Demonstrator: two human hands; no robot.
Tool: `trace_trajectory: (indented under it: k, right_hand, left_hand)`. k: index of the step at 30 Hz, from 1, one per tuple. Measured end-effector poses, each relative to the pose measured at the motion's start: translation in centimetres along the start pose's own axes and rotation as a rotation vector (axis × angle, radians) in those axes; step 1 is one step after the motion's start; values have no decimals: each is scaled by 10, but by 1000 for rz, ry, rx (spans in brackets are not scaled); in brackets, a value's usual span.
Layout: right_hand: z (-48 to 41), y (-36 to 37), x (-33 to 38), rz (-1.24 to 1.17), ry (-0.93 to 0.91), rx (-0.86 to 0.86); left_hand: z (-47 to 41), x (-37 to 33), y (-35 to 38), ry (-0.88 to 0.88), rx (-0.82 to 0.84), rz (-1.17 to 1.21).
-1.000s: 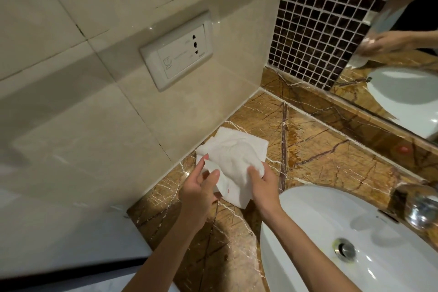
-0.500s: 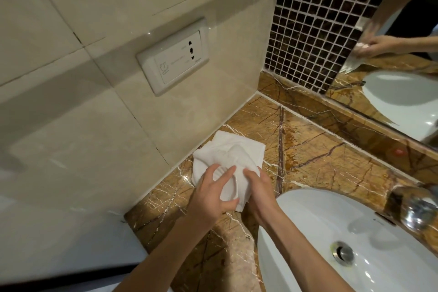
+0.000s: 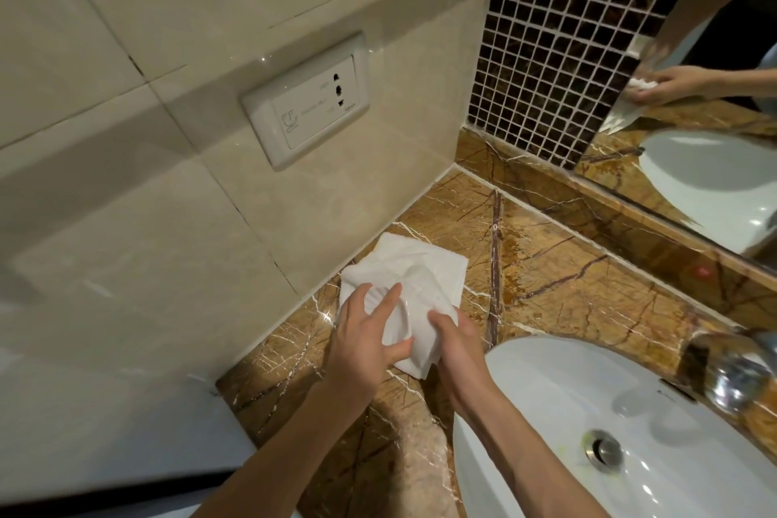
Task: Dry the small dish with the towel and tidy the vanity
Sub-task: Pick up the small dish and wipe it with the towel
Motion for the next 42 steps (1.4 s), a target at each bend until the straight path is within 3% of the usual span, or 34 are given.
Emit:
trace_trajectory:
  k: [7, 22, 42]
  right_hand:
    - [-4, 1, 4, 3, -9, 23]
    - [1, 7, 10, 103, -25, 83]
    - [-5, 4, 11, 46, -37, 99]
  left_hand:
    - [-3, -3, 6, -11, 63, -65]
    - [-5, 17, -3, -128, 35, 124]
    - [-6, 19, 0, -128, 32, 284]
Point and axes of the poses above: each hand's wrist, its own z-axis away from the middle knuckle, its own y-axis out of the palm, x = y × z, the point moved 10 cm from there along -z, towards the middle knuckle, and after that the axes turned 10 degrees about x, right-handed, at the moved point
